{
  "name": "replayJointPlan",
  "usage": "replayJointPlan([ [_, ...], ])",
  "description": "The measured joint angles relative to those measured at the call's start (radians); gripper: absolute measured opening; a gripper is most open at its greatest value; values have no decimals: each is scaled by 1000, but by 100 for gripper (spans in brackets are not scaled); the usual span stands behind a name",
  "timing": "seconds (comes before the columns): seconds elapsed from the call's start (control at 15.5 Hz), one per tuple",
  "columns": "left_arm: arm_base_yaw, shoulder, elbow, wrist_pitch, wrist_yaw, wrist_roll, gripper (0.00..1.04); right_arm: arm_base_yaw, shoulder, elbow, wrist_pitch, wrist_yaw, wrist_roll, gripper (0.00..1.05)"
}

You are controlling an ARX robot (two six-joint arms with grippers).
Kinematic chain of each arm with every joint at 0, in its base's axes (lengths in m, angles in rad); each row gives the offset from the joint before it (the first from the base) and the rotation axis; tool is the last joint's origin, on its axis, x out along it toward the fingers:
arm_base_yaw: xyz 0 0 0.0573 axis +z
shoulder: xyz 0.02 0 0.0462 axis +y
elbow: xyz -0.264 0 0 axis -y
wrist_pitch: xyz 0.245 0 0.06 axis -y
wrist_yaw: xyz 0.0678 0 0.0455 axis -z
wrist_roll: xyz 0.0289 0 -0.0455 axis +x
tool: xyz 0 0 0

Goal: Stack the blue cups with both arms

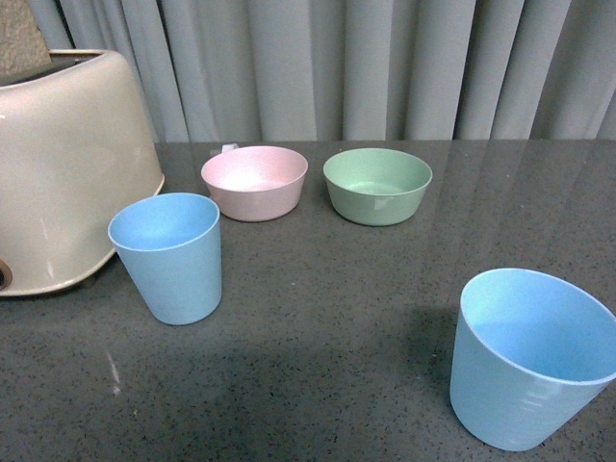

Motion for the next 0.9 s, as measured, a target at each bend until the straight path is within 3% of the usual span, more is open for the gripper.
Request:
replayJointPlan([
  [0.19,-104,298,177,-169,94,77,98,0,0,0,0,0,0,98],
  [0.45,-239,419,254,-365,93,258,98,0,0,0,0,0,0,98],
  [0.9,-263,534,282,-479,61,422,98,0,0,0,0,0,0,98],
])
